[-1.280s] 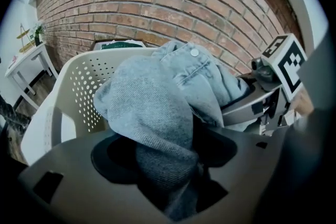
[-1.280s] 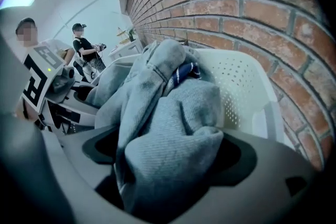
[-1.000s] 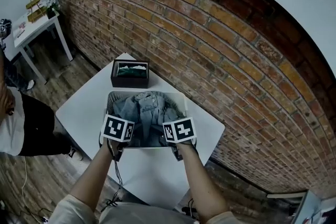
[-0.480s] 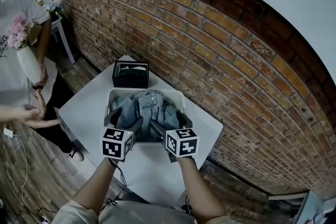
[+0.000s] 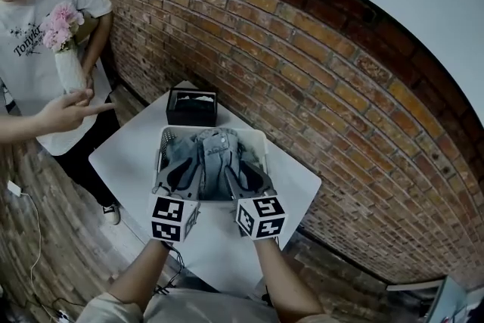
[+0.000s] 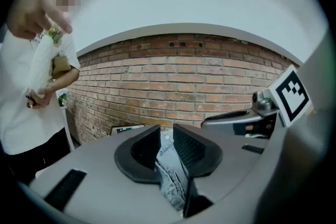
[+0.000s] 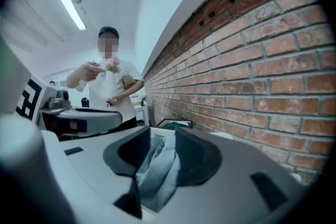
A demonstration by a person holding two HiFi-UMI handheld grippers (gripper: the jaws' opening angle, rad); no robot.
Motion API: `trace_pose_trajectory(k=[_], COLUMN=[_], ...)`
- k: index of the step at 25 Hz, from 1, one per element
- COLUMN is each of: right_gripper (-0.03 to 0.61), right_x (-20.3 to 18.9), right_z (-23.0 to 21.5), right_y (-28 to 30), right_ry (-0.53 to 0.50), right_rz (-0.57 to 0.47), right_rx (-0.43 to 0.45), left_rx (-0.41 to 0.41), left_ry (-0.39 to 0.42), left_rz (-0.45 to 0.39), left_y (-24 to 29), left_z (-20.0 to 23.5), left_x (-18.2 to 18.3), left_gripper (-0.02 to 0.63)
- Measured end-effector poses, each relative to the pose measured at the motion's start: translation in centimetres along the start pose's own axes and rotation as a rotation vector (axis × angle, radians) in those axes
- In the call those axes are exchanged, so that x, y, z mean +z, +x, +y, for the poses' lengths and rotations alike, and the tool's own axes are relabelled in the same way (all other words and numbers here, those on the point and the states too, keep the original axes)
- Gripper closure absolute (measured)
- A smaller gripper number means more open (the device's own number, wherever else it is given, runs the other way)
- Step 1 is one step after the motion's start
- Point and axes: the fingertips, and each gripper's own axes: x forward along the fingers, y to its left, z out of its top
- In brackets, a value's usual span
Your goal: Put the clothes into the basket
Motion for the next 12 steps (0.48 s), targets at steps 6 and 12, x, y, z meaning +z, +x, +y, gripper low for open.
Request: trace_pose_trajectory(k=[6, 12], right_gripper=[0.568, 0.569], right_x=[2.4, 4.4], right_z=[2.8, 5.6], right_y=[-2.9, -6.8], right_ry=[-0.044, -0.060], right_rz=[-0.105, -0.162], right_rx=[-0.003, 0.011], left_rx=[-0.038, -0.082], left_ry=[0.050, 0.067], left_rz=[-0.082, -0.117], left_y=[-3.2, -7.1], left_z=[-2.9, -6.0], left_x=[2.1, 4.2], left_gripper=[0.600, 0.606])
